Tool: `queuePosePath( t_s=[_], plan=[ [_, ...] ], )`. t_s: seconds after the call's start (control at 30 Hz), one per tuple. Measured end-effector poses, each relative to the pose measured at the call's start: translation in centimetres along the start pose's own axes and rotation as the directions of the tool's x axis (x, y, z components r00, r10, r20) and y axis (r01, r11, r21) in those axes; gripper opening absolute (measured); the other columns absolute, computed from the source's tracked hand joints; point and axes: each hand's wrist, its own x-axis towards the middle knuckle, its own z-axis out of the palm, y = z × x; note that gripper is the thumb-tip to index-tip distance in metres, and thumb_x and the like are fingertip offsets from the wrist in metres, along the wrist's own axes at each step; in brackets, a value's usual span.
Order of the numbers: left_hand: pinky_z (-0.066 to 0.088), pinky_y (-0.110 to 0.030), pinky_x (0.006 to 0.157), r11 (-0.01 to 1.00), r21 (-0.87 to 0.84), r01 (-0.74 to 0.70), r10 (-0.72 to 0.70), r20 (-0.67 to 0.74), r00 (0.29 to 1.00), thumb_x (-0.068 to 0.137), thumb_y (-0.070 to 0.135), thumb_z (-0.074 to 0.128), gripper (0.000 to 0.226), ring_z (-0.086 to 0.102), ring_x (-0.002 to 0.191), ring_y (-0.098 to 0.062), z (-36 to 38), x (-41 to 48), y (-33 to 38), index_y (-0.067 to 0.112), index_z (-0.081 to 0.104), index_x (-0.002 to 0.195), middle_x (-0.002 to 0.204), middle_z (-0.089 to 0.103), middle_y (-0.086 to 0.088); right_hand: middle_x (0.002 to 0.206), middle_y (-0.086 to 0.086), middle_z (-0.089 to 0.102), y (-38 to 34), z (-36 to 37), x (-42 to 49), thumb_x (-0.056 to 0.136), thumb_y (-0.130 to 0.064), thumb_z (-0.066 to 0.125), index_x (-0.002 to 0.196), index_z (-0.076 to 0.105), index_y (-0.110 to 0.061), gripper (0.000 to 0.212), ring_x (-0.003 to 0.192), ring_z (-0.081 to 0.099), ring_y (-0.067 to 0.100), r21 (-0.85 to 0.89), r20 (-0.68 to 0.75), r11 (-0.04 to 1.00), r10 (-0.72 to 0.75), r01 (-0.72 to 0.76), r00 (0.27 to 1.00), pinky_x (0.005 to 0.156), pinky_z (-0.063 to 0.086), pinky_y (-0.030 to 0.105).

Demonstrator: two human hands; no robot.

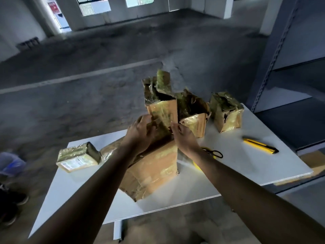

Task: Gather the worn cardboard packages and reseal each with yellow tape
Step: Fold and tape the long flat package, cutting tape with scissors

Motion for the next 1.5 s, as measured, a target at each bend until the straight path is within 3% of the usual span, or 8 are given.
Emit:
queuePosePath(
  t_s=[0.13,0.23,0.4,0.57,0.7,0.93,1.17,1.5],
  plan=[
    [0.033,-0.048,0.107,0.974,0.076,0.214,-0.214,-0.008,0.977,0.097,0.046,0.051,0.055,0.041,0.133,-0.035,-1.3,-2.9,-3.1,0.017,0.039,0.143,0.147,0.044,-0.014,0.121,0.004,0.063,-1.3,1.9,-0.7,0.089,-0.073,0.043,0.136,0.052,-0.022,0.07,0.107,0.06,0.024,-0.105,0.039,0.994,0.042,-0.038,0.998,0.082,0.052,0.037],
    [0.021,-0.054,0.114,0.913,0.126,0.388,-0.393,0.017,0.92,0.088,0.069,0.049,0.082,0.025,0.144,-0.033,-2.2,-5.4,-4.8,0.018,0.028,0.148,0.156,0.028,-0.014,0.111,0.005,0.06,-1.6,2.8,-1.1,0.093,-0.059,0.054,0.134,0.052,-0.015,0.061,0.1,0.058,0.024,-0.196,-0.011,0.976,0.092,-0.092,0.996,0.076,0.049,0.033],
    [0.004,-0.053,0.12,0.785,-0.077,0.614,-0.605,0.116,0.788,0.076,0.082,0.052,0.123,-0.014,0.15,-0.038,-3.1,-7.9,-5.4,0.01,-0.007,0.157,0.162,-0.013,-0.024,0.098,0.005,0.06,-1.9,3.9,-2.2,0.095,-0.052,0.057,0.124,0.058,-0.012,0.05,0.087,0.057,0.022,-0.249,-0.072,0.963,0.093,-0.108,0.993,0.069,0.044,0.028],
    [0.033,-0.053,0.113,0.829,-0.152,0.539,-0.504,0.216,0.836,0.08,0.073,0.059,0.099,0.027,0.139,-0.04,-3.7,-7.8,-8.2,0.01,0.026,0.149,0.154,0.021,-0.016,0.097,0.007,0.064,-2.2,4.3,-2.9,0.093,-0.056,0.057,0.121,0.059,-0.013,0.051,0.085,0.061,0.024,-0.267,-0.134,0.954,0.104,-0.138,0.985,0.057,0.041,0.025],
    [0.046,-0.048,0.096,0.856,-0.16,0.492,-0.464,0.182,0.867,0.078,0.06,0.072,0.063,0.044,0.111,-0.031,-4.2,-8.1,-8.5,0.015,0.047,0.113,0.119,0.04,-0.011,0.101,0.009,0.065,-2.1,4.7,-3.3,0.094,-0.054,0.057,0.121,0.057,-0.012,0.05,0.088,0.062,0.026,-0.288,-0.145,0.948,0.095,-0.134,0.985,0.061,0.044,0.027],
    [0.04,-0.041,0.094,0.835,-0.138,0.533,-0.52,0.12,0.846,0.067,0.063,0.079,0.078,0.041,0.115,-0.032,-4.3,-7.5,-7.7,0.012,0.045,0.115,0.119,0.041,-0.011,0.112,0.013,0.066,-2.2,4.8,-3.6,0.087,-0.062,0.061,0.128,0.052,-0.009,0.067,0.096,0.064,0.03,-0.389,-0.139,0.909,0.102,-0.149,0.985,0.067,0.047,0.031],
    [0.04,-0.051,0.103,0.802,-0.022,0.597,-0.581,0.202,0.788,0.062,0.083,0.067,0.121,0.033,0.135,-0.047,-4.0,-6.7,-7.0,0.013,0.02,0.149,0.155,0.018,-0.022,0.134,0.018,0.055,-4.3,5.4,-2.8,0.073,-0.081,0.06,0.145,0.031,-0.002,0.111,0.119,0.056,0.036,-0.608,-0.051,0.774,0.182,-0.175,0.982,0.092,0.053,0.045],
    [0.049,-0.051,0.091,0.824,-0.104,0.557,-0.549,0.097,0.83,0.084,0.064,0.064,0.066,0.051,0.111,-0.043,-3.5,-6.9,-8.0,0.013,0.042,0.121,0.124,0.041,-0.016,0.125,0.017,0.058,-3.9,5.1,-2.3,0.099,-0.052,0.048,0.132,0.047,-0.005,0.058,0.11,0.057,0.033,-0.483,-0.136,0.845,0.187,-0.23,0.973,0.073,0.04,0.032]
  ],
)
